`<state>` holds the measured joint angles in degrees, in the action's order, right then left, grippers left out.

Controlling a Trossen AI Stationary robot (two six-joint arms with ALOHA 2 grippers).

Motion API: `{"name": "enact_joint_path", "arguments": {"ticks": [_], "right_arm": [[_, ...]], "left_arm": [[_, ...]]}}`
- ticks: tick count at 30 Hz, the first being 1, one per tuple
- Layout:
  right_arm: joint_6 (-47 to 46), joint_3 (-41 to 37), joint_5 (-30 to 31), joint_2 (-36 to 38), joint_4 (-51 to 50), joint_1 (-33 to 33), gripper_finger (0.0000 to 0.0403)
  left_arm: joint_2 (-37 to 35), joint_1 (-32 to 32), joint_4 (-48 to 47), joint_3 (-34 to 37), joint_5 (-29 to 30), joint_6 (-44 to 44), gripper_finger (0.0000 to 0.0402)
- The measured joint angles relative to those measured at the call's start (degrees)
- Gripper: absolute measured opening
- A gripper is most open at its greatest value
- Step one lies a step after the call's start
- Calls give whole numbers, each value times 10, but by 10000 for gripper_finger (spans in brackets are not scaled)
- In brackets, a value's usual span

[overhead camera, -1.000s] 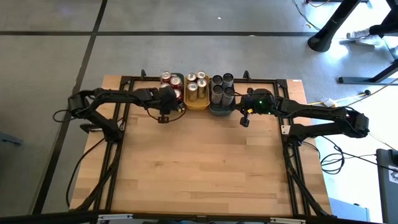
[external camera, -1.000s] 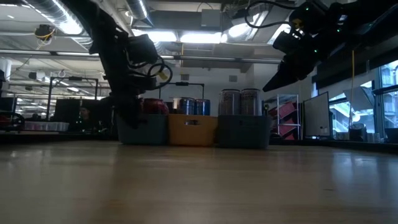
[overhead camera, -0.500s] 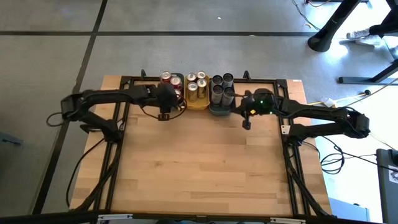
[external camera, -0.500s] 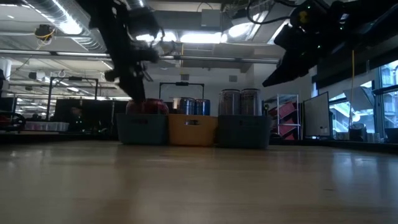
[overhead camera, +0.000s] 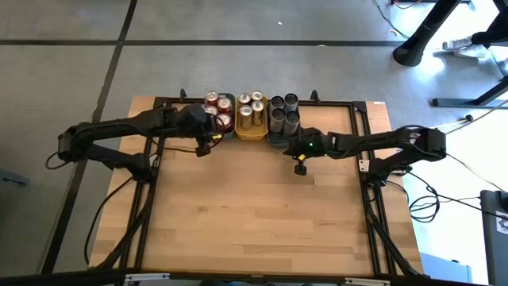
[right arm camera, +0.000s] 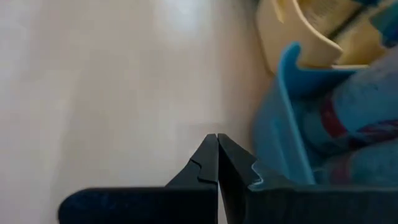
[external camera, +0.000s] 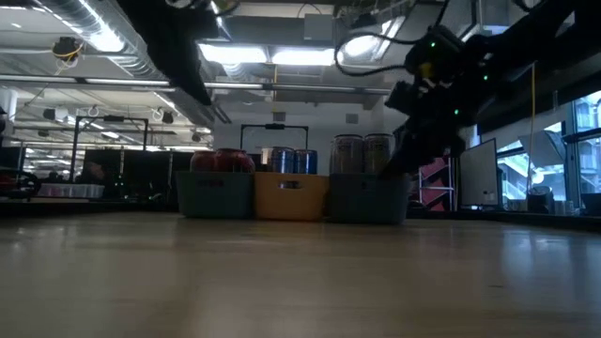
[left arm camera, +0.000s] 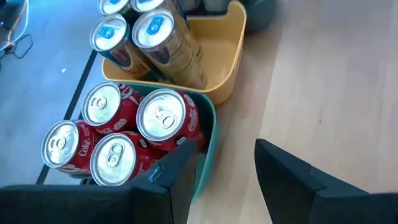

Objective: Sort soda cans
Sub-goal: Adjust the bins

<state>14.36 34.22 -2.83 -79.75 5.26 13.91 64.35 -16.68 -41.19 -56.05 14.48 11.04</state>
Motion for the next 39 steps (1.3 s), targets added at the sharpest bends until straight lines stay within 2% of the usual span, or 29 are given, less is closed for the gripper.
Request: {"name": "enact_joint_path", "arguments": {"ticks": [5,16,26,31,35,39], "right_arm": [[22,0,55,-34,33,12,1],[45,0,45,-42,57,64,1],[54,0,59,-81,131,71,1],[56,0,85,-86,139,71,1],[56,-1,91,-65,129,67,1],[55,1,94,7,64,38,1]], "left_arm": [[-12,12,0,0,0,-23,153],[-11,18,3,0,0,-33,153],[-11,18,15,0,-1,-36,153],[-11,17,19,0,-1,-44,153],[-11,18,18,0,-1,-70,153],[-11,21,17,0,-1,-74,153]]}}
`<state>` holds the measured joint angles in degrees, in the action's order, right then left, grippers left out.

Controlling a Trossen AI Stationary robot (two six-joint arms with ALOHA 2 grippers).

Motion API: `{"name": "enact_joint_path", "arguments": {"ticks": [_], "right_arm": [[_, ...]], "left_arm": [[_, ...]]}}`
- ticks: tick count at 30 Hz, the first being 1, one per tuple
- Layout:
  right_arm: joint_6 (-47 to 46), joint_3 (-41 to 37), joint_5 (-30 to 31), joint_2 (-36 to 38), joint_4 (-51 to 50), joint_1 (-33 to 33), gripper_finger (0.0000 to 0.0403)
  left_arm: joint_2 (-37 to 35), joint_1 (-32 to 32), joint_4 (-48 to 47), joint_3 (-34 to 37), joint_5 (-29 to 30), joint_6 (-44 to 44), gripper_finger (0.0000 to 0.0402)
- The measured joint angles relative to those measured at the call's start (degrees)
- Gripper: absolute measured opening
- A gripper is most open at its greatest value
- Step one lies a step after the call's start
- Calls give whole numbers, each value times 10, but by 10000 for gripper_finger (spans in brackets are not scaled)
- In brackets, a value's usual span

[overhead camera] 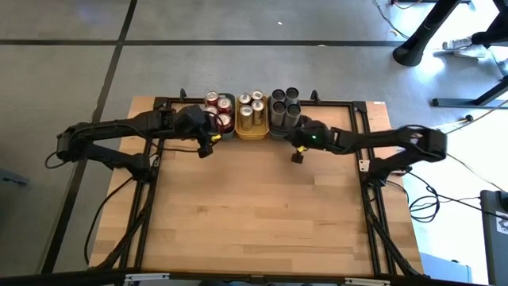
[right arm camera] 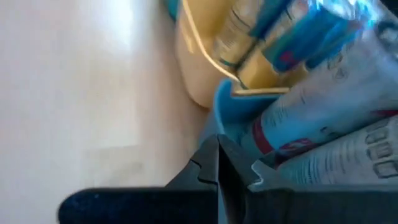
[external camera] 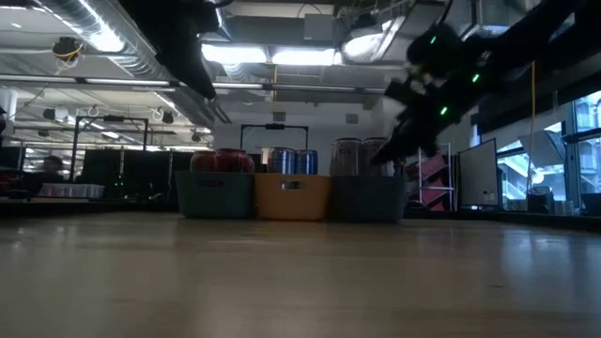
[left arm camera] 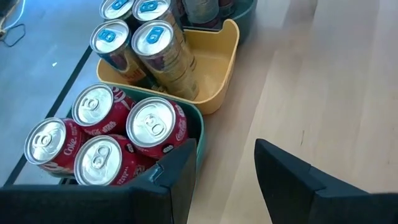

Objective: Sort soda cans
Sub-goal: Adjust the bins, then return to Home Position

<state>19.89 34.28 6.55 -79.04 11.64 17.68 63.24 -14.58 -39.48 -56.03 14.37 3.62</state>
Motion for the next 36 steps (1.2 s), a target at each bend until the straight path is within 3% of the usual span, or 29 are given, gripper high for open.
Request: {"name": "enact_joint_path", "arguments": {"ticks": [5,11,20,28,36], "right_arm": [[-32,12,-22,126,-129,-43,1],[-74,27,-139,278,-231,-31,1],[-166,-82,-264,507,-213,1,1],[-211,-174,-276,624,-175,0,1],[-242,-235,-247,711,-177,0,1]], "left_arm": [[0,14,24,0,-3,0,123],[-36,35,90,44,-53,2,12],[-201,90,363,267,-102,-31,3],[-265,93,568,427,-181,-66,2],[-330,93,627,506,-182,-91,3]]}}
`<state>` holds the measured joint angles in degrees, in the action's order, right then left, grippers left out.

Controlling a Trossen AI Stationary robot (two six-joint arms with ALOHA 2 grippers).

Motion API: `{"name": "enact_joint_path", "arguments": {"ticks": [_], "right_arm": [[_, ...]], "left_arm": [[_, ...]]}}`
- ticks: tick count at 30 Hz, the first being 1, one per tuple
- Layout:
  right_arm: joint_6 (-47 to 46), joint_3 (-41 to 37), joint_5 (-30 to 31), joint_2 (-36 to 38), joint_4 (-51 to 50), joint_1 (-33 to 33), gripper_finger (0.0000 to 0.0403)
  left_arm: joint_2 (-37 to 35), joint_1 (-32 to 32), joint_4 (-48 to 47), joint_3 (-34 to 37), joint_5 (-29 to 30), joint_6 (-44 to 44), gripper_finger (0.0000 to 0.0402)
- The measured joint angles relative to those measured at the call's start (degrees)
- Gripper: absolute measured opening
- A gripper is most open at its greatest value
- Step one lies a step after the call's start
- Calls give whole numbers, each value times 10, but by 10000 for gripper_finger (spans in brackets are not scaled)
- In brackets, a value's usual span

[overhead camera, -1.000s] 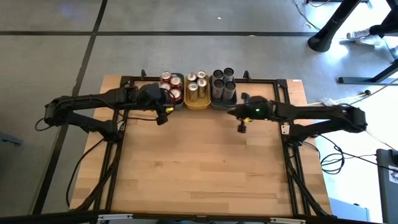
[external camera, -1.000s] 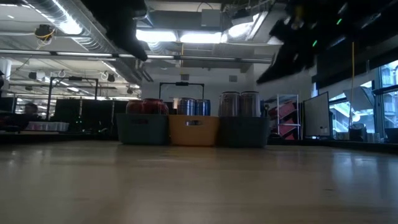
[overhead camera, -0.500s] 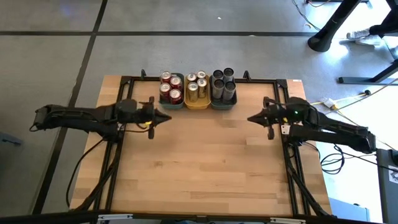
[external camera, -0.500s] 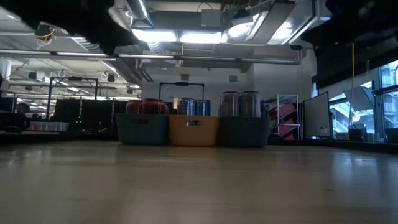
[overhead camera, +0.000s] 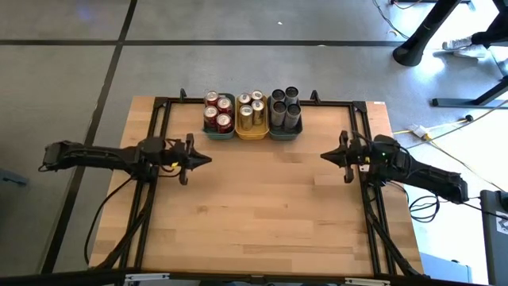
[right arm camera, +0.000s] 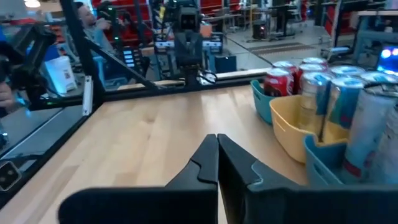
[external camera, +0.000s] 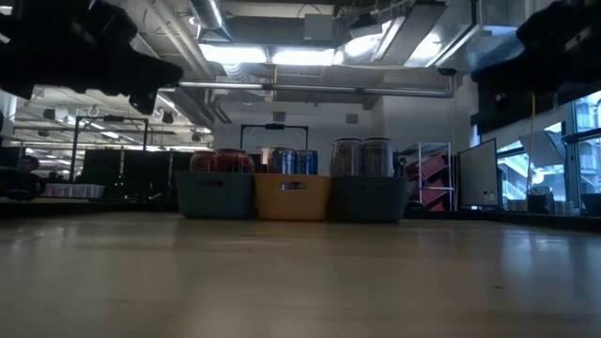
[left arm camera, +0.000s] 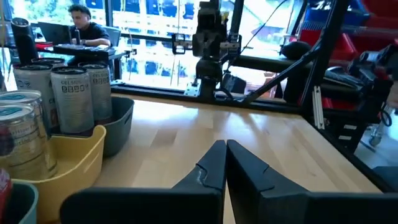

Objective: Sort soda cans
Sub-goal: Return to Home Position

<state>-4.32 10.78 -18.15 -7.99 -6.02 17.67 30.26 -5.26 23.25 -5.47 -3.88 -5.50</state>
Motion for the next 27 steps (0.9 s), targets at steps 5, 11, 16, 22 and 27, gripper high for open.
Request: {"name": "enact_joint_path", "arguments": {"ticks": [5,11,16,22,27], "right_arm": [[-27,-33,76,38,3,0,1],[-45,-92,140,69,69,0,1],[-47,-101,161,63,75,0,1],[-45,-101,160,63,75,0,1],[-44,-101,158,63,75,0,1]], "left_arm": [[-36,0,1,30,0,-7,2],[-64,1,-1,49,2,-13,4],[-66,3,-6,49,4,5,5],[-66,-1,-81,49,40,-36,5],[-66,-2,-105,49,73,-114,5]]}}
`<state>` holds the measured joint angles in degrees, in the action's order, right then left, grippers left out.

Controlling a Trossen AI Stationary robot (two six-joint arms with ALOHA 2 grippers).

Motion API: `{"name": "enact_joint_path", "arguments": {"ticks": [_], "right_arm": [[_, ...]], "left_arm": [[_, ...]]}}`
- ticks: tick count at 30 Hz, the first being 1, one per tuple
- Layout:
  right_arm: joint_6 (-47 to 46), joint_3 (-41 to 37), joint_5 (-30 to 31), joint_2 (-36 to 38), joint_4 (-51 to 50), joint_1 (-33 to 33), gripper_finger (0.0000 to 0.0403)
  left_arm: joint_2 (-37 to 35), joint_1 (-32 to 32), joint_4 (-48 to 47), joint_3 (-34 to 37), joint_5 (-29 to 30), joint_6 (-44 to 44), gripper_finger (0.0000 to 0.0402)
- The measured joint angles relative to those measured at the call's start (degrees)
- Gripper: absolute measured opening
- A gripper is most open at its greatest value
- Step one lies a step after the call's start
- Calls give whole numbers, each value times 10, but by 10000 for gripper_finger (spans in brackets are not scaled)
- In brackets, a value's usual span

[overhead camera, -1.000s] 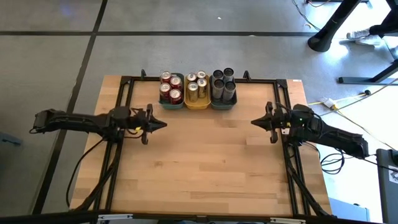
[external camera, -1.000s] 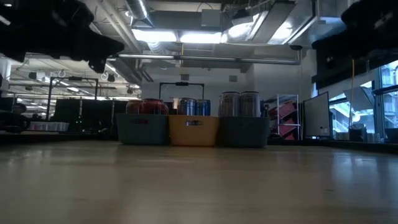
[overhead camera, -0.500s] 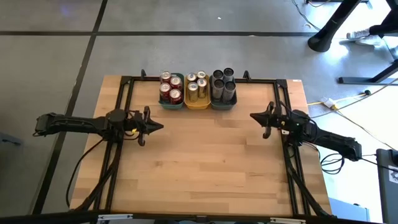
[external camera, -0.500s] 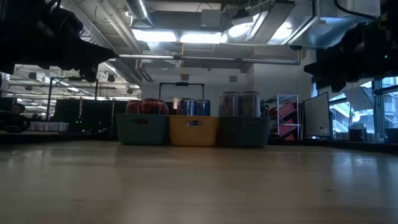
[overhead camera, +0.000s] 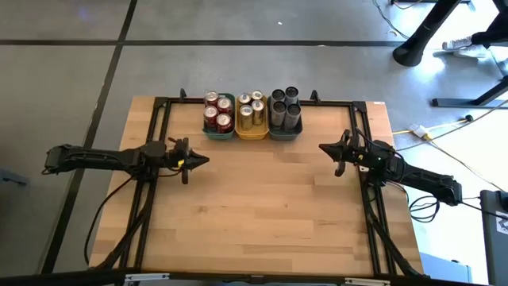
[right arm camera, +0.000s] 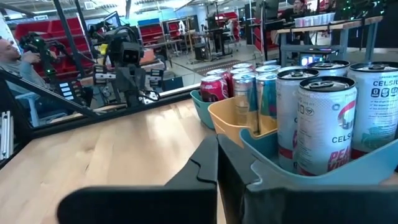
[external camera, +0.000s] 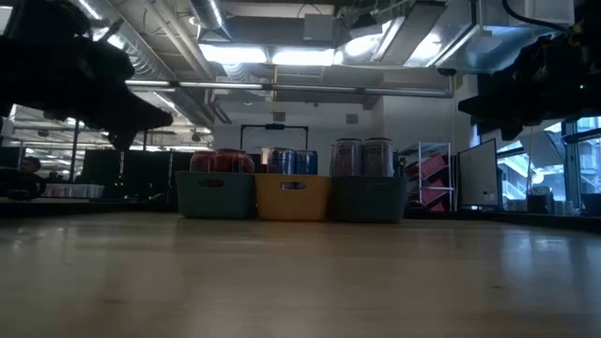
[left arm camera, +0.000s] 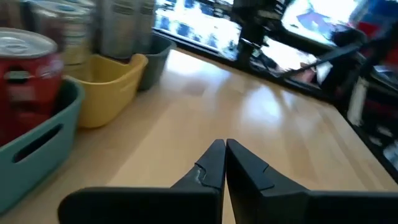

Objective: Sort soda cans
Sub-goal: Return to Home Position

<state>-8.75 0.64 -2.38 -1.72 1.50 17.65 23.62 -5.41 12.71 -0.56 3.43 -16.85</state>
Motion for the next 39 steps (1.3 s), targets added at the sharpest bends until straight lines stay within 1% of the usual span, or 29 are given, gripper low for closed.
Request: {"name": "enact_joint_path", "arguments": {"ticks": [4,8,12,15,18,21,23,27,30,32,35,37,39], "right_arm": [[0,0,0,0,0,0,1],[0,-1,-1,0,0,0,1],[1,-1,-1,0,0,0,1],[1,-1,-1,0,0,0,1],[1,-1,-1,0,1,0,1],[1,-1,-1,0,1,0,1],[1,-1,-1,0,1,0,1],[1,-2,-1,0,1,0,1],[1,-2,-1,0,1,0,1],[1,-2,-1,0,1,0,1],[1,-2,-1,0,1,0,1],[1,-2,-1,0,1,0,1],[1,-2,-1,0,1,0,1]], "left_arm": [[0,0,-4,0,30,-8,5],[0,0,-28,0,32,2,5],[5,3,-23,0,34,-22,5],[4,9,4,0,29,19,5],[4,18,7,0,1,67,6],[4,17,49,0,0,77,6],[-2,14,58,0,-1,78,6],[-43,9,32,0,-31,84,6],[-95,9,-4,0,-72,99,6],[-138,9,-40,0,-83,105,6],[-206,7,-116,0,-76,108,6],[-230,4,-118,0,-52,131,6],[-235,3,-121,0,-39,159,6]]}}
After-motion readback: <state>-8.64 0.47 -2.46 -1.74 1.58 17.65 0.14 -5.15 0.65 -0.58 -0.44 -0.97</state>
